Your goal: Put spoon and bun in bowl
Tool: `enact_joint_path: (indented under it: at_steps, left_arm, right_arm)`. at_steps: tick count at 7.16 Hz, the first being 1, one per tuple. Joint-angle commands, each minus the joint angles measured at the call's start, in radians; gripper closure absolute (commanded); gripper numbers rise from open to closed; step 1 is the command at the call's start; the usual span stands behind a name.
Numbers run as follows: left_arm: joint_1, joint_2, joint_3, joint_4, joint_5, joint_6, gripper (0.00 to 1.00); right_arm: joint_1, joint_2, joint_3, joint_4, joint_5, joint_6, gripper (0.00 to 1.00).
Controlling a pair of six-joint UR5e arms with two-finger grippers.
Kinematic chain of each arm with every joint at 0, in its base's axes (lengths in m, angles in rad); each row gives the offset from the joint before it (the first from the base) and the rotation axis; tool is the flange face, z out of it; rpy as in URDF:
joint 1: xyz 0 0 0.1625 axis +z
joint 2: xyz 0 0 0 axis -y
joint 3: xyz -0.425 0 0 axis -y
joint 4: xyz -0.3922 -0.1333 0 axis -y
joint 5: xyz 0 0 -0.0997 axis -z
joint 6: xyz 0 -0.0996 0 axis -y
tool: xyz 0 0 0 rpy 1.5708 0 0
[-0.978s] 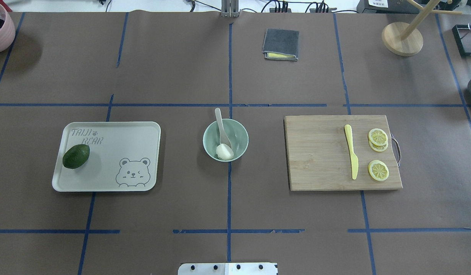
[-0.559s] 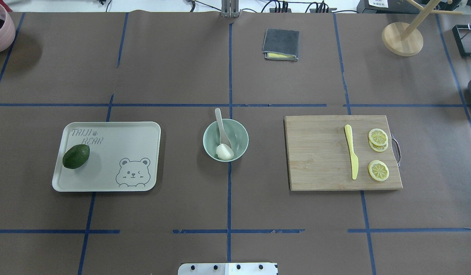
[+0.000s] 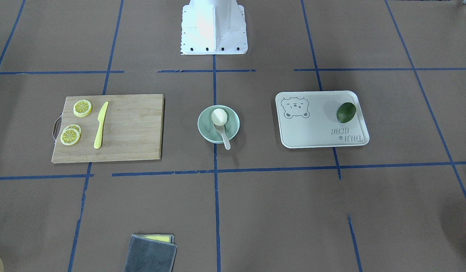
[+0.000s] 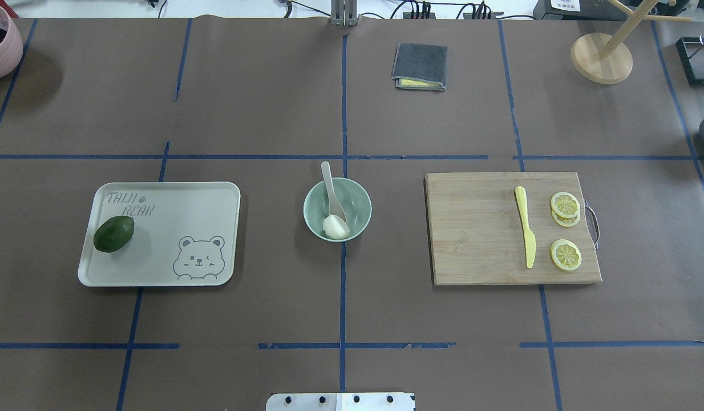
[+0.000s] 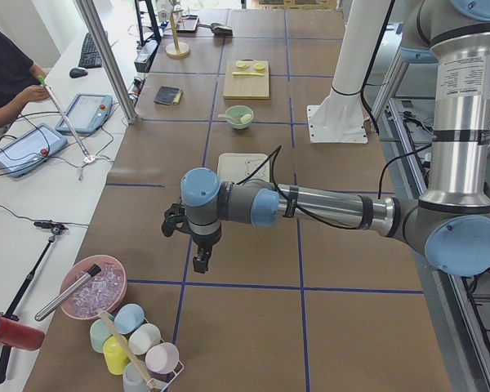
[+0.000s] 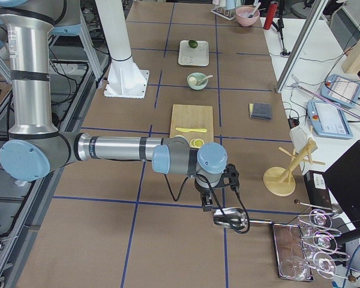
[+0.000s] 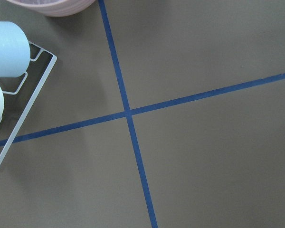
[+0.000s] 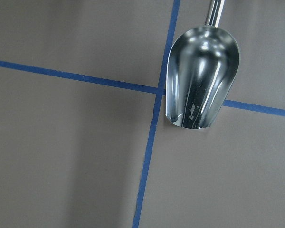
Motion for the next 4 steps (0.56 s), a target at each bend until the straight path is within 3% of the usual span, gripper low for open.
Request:
enact_joint_path:
  at_steps: [1,4]
  left_arm:
    - [-0.054,0.014,0.025,0.008,0.000,0.001,0.00]
    - [-0.056,0.024,0.027,0.007,0.000,-0.008,0.00]
  right_arm:
    - [0.000,0.001,-0.005,0.000,0.007,0.024,0.00]
    - [0.000,0.000,-0.005,0.000,0.010,0.026,0.00]
